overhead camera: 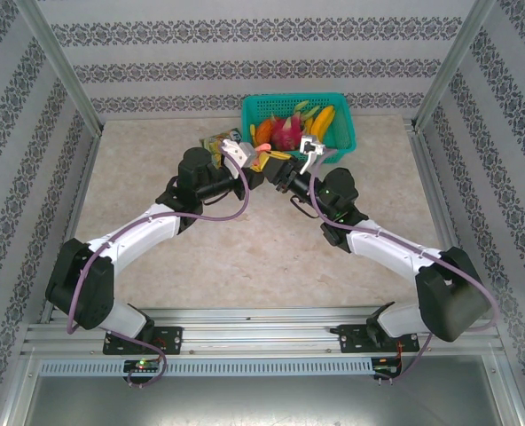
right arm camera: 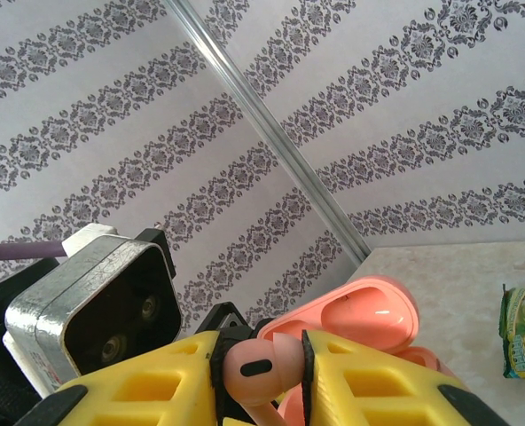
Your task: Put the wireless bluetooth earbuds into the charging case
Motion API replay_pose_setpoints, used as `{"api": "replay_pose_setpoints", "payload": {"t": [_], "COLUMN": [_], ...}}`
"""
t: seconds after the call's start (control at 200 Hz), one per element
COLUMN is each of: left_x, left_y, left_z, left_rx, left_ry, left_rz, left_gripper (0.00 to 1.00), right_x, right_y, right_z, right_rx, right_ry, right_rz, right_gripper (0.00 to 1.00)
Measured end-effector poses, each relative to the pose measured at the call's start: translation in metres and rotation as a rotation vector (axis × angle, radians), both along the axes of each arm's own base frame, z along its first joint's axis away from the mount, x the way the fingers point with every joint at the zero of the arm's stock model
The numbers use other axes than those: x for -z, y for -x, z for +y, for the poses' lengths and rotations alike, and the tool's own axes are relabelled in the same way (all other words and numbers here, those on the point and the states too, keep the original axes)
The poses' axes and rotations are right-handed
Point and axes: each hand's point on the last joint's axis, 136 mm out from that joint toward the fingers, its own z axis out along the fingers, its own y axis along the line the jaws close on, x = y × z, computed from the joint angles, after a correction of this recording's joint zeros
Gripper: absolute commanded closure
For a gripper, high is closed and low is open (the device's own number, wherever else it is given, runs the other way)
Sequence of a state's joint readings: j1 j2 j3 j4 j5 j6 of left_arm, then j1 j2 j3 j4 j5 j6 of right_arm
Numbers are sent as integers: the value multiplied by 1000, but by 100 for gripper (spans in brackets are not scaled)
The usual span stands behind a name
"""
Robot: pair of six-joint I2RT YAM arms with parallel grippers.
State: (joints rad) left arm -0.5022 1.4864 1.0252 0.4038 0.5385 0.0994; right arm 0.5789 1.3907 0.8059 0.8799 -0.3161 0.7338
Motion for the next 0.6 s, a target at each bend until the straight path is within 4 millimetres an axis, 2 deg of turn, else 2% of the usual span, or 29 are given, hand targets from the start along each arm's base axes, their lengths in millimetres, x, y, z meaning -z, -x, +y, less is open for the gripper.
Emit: {"api": "replay_pose_setpoints", "payload": {"t": [0.36, 0.6], "left_x": [2, 17], "left_y": [-4, -5], "left_z": [2, 3], "left_rx": [-27, -31], "left_ry": [-13, -50], "left_rz": [18, 57], "left_gripper": [100, 100], "right_x": [3, 19], "right_y": [-6, -8], "right_z": [5, 9], "right_rx": [21, 45], "right_ry": [58, 133], "right_rz": [5, 27], "right_gripper": [71, 71]}}
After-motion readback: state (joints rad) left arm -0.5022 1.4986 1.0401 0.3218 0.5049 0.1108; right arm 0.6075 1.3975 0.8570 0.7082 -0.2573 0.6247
